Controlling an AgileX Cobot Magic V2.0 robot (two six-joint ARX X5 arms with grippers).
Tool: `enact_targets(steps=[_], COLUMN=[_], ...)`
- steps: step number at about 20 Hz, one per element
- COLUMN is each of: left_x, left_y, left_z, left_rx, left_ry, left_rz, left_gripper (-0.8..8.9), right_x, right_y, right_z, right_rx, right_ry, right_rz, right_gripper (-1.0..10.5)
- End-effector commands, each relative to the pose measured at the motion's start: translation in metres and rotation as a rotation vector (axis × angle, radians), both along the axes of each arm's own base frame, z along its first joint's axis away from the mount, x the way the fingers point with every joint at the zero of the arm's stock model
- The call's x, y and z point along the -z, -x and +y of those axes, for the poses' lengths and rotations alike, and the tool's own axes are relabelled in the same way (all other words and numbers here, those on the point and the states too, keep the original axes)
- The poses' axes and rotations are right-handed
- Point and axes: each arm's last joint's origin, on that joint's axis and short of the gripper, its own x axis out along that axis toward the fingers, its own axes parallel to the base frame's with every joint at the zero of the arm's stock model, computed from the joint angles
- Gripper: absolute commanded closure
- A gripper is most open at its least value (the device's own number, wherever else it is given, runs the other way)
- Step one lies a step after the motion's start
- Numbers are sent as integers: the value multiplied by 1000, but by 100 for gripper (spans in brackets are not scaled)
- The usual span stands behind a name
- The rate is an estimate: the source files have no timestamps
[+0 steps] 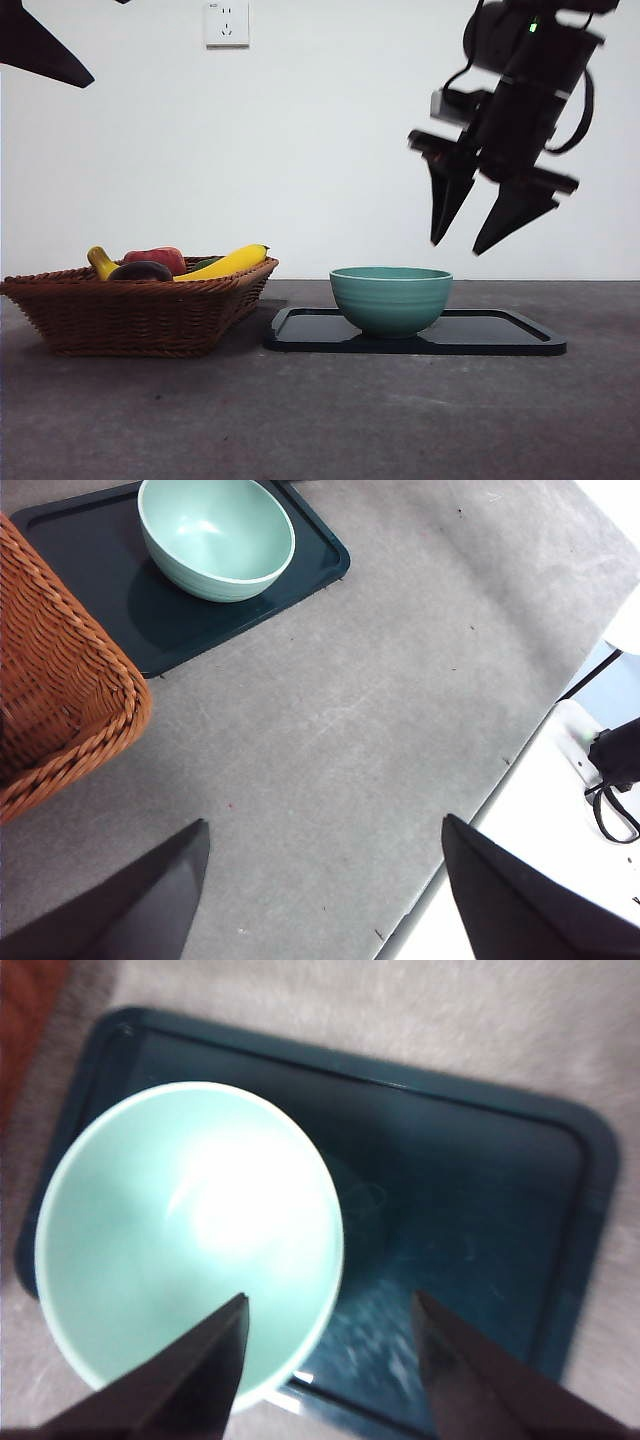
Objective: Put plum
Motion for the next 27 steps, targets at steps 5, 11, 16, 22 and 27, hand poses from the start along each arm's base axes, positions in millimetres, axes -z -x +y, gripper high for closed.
enact_targets(steps=[5,11,16,22,27], left_x=[-7,-7,-7,-7,-7], left_y=[-1,-1,-1,-1,-1], left_z=[-1,-1,-1,-1,-1], left_rx=[16,16,16,16,16], left_ry=[10,10,11,10,10], left_rz=[-33,-33,-33,-33,-33], left_gripper=[440,440,440,440,440], right_x=[24,37,37,37,31], right_y=[-19,-26,-28,-29,-33], right_z=[9,12,12,12,14], right_rx=[-17,-16,-16,-17,21], right_ry=[-10,-9,-14,-19,-50], right_rz=[1,-1,-13,-24,-74], right_gripper=[689,794,869,938,938])
